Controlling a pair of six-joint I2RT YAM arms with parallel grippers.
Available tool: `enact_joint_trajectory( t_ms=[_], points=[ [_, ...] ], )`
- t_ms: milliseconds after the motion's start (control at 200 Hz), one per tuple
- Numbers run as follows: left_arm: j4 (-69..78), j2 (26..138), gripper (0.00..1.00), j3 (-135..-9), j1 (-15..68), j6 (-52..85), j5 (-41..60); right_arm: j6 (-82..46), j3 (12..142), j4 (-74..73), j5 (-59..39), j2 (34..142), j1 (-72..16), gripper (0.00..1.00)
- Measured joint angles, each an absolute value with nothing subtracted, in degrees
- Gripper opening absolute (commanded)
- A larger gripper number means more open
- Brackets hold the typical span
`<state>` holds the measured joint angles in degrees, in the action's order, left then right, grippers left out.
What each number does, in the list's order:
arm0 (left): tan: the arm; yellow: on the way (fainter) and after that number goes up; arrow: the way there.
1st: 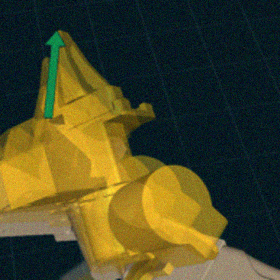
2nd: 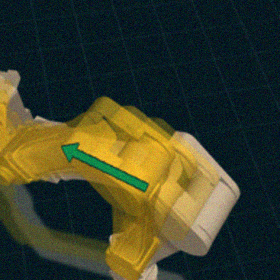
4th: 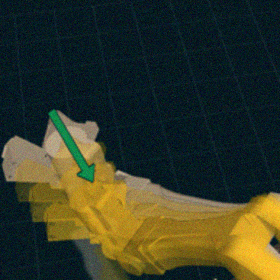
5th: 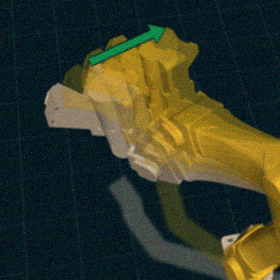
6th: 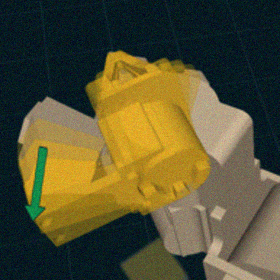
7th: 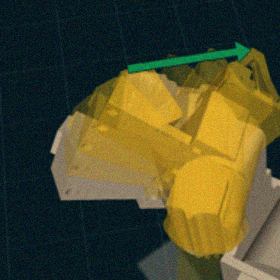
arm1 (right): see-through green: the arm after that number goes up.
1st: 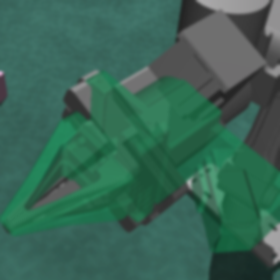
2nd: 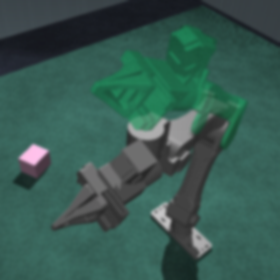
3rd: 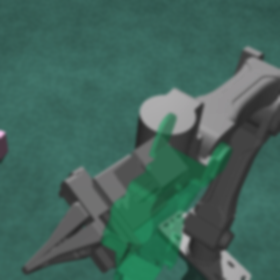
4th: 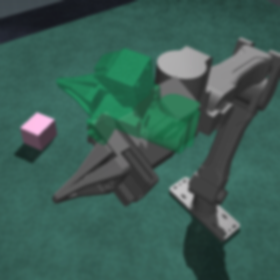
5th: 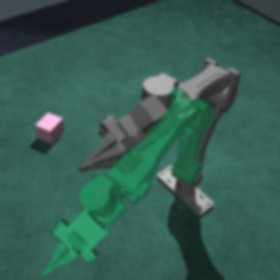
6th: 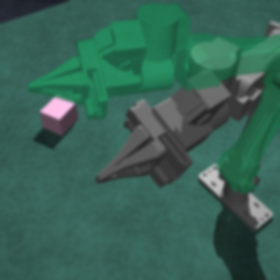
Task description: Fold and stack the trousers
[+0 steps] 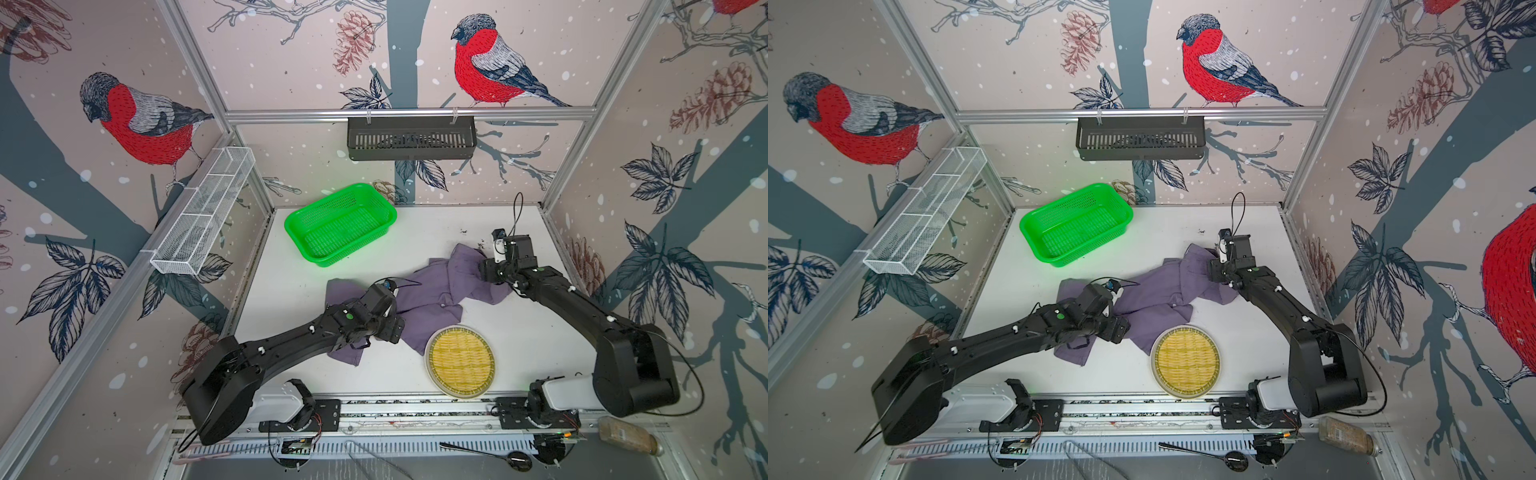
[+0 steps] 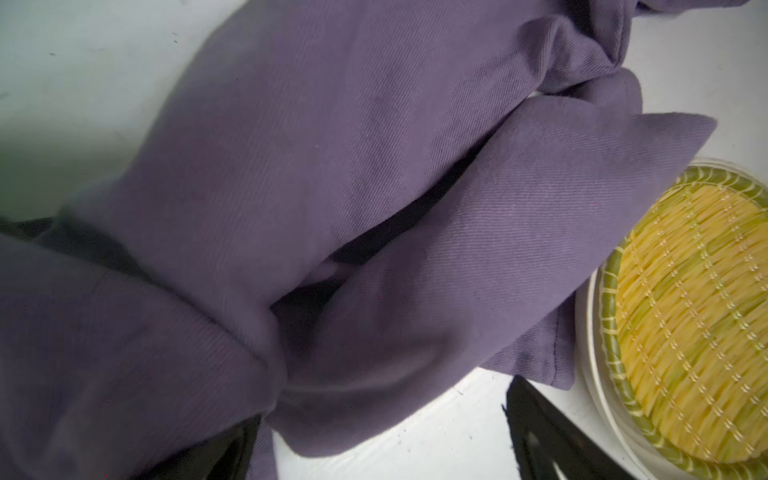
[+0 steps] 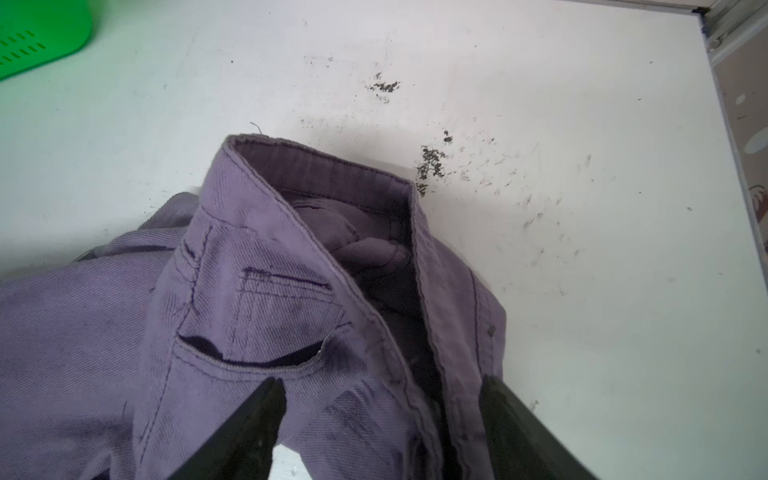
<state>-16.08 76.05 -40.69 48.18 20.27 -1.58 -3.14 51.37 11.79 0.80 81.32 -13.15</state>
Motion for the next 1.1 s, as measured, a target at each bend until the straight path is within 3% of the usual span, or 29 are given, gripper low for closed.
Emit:
enact_joint_trajectory(
  t_ms=[210, 495, 610, 850, 1011, 1101],
  points=[
    [-17.1, 80.1, 0.92, -43.6, 49.7, 17.6, -4.3, 1.1, 57.2, 11.9, -1.6, 86.7, -16.2, 0.77],
    [-23.1, 74.7, 0.93, -46.9, 49.4, 15.9, -13.7, 7.9, 67.0, 14.9, -6.1, 96.8, -16.4, 0.72],
    [-24.5, 74.1, 0.91, -46.3, 46.6, 15.7, -14.7, 9.7, 69.4, 16.9, -9.6, 99.0, -16.6, 0.6],
    [-25.7, 74.2, 0.81, -44.5, 38.6, 19.8, -15.7, 10.9, 68.3, 19.3, -13.6, 96.9, -16.8, 0.15],
    [-26.0, 77.0, 0.68, -44.5, 37.3, 21.4, -16.8, 10.7, 66.9, 19.5, -13.5, 93.5, -16.8, 0.05],
    [-26.6, 78.7, 0.53, -44.5, 36.3, 22.5, -18.0, 10.6, 66.2, 19.5, -13.1, 91.2, -16.8, 0.04]
  ],
)
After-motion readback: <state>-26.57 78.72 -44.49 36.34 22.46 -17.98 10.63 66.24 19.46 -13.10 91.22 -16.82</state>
